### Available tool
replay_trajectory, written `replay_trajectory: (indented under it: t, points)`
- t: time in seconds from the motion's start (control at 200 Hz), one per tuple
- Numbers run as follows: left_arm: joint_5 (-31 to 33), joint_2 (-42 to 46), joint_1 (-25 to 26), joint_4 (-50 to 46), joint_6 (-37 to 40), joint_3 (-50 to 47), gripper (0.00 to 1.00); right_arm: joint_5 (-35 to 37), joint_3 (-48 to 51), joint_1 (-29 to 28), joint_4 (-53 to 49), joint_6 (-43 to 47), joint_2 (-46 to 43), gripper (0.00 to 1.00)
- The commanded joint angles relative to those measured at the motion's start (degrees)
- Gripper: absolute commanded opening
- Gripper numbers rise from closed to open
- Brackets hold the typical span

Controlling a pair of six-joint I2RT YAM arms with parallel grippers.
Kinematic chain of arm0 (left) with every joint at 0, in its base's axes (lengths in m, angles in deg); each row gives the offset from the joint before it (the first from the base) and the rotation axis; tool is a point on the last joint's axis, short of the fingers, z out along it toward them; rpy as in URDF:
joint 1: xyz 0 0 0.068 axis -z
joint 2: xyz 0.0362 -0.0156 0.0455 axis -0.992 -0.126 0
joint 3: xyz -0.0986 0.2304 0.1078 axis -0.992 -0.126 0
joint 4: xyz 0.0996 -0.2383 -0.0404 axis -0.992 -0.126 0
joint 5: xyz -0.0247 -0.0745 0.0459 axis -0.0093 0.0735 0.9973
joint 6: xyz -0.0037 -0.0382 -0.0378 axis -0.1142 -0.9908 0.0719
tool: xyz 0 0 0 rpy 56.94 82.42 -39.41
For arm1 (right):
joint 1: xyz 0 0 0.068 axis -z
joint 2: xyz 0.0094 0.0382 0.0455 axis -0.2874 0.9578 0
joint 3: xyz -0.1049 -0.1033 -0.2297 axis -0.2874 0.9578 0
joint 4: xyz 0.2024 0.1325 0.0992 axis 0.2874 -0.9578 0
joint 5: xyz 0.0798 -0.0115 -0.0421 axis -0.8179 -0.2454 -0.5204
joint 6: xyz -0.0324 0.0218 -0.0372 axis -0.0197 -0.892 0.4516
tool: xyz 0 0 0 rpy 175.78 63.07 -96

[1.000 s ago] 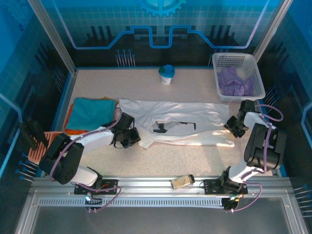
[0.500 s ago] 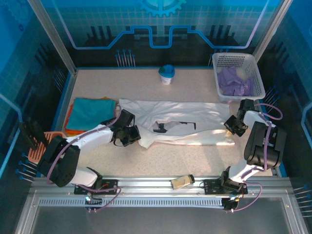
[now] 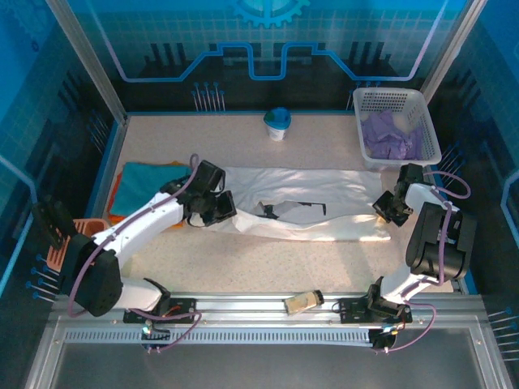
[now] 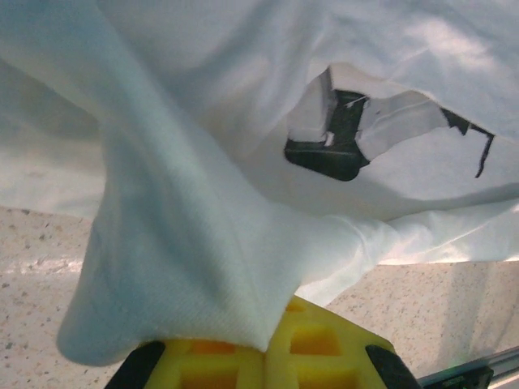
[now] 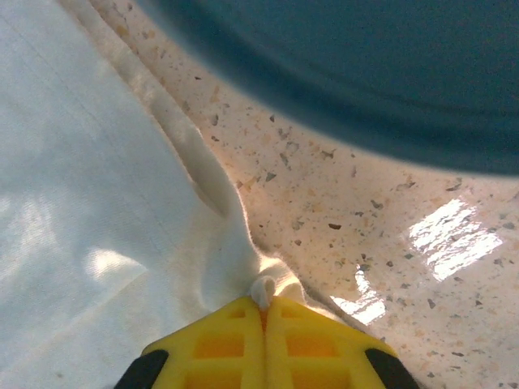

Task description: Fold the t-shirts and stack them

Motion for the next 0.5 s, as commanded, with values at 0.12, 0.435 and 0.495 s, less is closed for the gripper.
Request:
replay_trajectory:
  t: [0.12,0.435,0.495]
  points:
    - [1.48,-7.14,-1.84,-6.52,6.99,9.81,0.00,-2.28,-2.33,-0.26,-1.13,-0.89,-1.71,0.04]
    - [3.06,-11.65,-5.39,-8.32,10.43,14.08,0.00,-1.43,-3.24,0.15,-1.31,-1.77,-2.07,0.03]
    - [2.87,-12.06,-6.08,-8.39,10.85,14.68,0.00,-1.42,-3.25,0.38,-1.11,-2.01,-1.99,0.03]
